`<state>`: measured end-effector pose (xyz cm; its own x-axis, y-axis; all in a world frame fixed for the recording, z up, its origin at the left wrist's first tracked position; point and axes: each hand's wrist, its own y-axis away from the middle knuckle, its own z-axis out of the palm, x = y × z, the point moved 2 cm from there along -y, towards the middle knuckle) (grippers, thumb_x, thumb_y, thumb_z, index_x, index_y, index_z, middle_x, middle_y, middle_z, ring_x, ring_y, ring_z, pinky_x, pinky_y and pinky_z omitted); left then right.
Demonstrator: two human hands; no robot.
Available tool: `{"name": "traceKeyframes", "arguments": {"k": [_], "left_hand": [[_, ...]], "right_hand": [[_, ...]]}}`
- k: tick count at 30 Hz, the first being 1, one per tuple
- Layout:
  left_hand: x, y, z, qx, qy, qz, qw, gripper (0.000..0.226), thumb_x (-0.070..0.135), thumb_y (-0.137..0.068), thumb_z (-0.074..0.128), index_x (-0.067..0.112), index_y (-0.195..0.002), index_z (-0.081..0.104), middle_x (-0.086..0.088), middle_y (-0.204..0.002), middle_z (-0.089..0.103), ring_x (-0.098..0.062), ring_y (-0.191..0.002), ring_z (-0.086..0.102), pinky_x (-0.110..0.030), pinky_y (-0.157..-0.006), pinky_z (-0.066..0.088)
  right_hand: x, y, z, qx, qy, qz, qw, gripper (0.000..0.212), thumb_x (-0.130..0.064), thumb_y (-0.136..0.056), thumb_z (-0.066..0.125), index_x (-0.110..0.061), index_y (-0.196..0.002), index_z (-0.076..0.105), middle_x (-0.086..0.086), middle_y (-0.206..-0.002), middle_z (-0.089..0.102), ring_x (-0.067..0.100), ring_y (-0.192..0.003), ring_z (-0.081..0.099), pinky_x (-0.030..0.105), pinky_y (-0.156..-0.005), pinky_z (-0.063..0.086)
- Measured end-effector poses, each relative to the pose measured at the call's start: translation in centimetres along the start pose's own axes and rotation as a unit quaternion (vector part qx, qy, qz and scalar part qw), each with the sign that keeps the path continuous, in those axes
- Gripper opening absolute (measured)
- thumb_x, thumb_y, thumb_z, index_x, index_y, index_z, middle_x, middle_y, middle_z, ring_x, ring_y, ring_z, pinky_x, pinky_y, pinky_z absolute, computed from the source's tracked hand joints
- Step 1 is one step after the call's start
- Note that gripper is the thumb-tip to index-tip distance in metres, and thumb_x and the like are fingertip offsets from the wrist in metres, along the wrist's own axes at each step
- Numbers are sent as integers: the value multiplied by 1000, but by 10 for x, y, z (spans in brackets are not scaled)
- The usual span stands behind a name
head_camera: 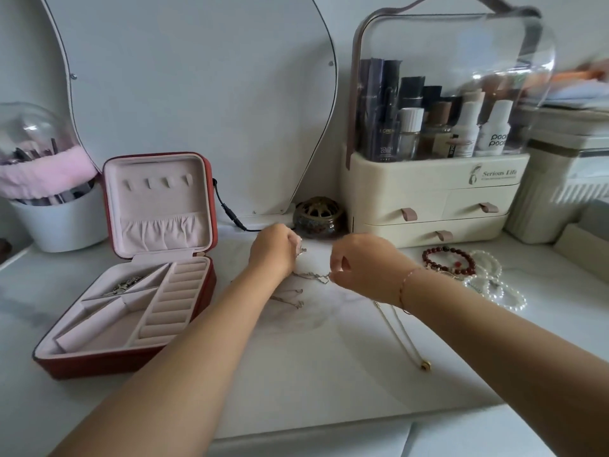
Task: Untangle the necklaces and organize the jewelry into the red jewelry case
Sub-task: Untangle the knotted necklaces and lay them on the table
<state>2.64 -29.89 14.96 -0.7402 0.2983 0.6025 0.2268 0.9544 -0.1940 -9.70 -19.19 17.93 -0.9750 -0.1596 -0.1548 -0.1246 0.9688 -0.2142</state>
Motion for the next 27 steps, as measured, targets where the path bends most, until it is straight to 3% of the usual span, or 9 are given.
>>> {"name": "traceKeyframes", "arguments": {"k": [2, 4, 7, 12, 16, 19, 23, 27], "left_hand": [[3, 3, -6, 17, 150, -10, 988, 32, 4, -91, 48, 15, -63, 60, 0, -66, 66, -11, -58, 61, -23, -58, 45], [7, 8, -9, 7, 295, -33, 955, 24, 3, -92, 53, 12, -71, 59, 2, -61, 64, -1, -44, 54, -15, -50, 43], [9, 13, -9, -36, 403, -78, 911, 13, 1, -90, 59, 10, -82, 57, -3, -69, 66, -1, -47, 57, -13, -50, 44], [11, 17, -5, -56, 430, -105, 895, 13, 0, -88, 62, 10, -84, 57, -6, -73, 69, -7, -52, 61, -17, -54, 45], [17, 19, -3, -69, 438, -109, 890, 15, -2, -89, 60, 11, -85, 54, -8, -74, 68, -5, -48, 63, -16, -51, 45], [21, 17, -1, -88, 476, -139, 864, 18, -5, -90, 56, 11, -85, 52, -10, -75, 67, -6, -47, 63, -14, -47, 42], [22, 16, -2, -125, 525, -171, 824, 19, -8, -90, 54, 10, -87, 49, -12, -71, 68, -7, -45, 61, -16, -55, 36], [23, 13, -3, -98, 493, -151, 851, 23, -9, -85, 61, 11, -83, 51, -6, -58, 68, -7, -45, 62, -13, -46, 38]], "right_hand": [[-2, 18, -10, 30, -19, 20, 999, 11, -29, -88, 57, -21, -89, 65, -8, -87, 54, 16, -91, 56, 28, -83, 43], [-8, 39, -20, 49, -34, 44, 997, 9, -31, -88, 57, -23, -87, 62, -11, -83, 53, 14, -87, 55, 28, -84, 41], [-20, 71, -29, 79, -47, 72, 993, 10, -37, -87, 55, -28, -84, 56, -16, -76, 48, 7, -76, 49, 26, -87, 38], [-35, 121, -27, 122, -26, 128, 984, 14, -46, -86, 51, -34, -81, 49, -17, -73, 42, 1, -72, 43, 25, -88, 28], [-44, 146, -14, 190, -1, 162, 968, 13, -43, -64, 55, -34, -58, 47, -18, -54, 33, 3, -52, 42, 31, -66, 32], [-46, 158, -5, 231, 0, 175, 957, 13, -45, -61, 43, -33, -54, 44, -17, -54, 29, 6, -49, 43, 33, -65, 23], [-44, 166, 6, 275, 5, 183, 944, 14, -46, -60, 44, -33, -54, 45, -18, -55, 30, 6, -50, 43, 31, -63, 20], [-40, 166, 15, 306, 1, 204, 930, 15, -44, -63, 44, -31, -55, 46, -16, -56, 31, 10, -51, 47, 31, -64, 19]]}}
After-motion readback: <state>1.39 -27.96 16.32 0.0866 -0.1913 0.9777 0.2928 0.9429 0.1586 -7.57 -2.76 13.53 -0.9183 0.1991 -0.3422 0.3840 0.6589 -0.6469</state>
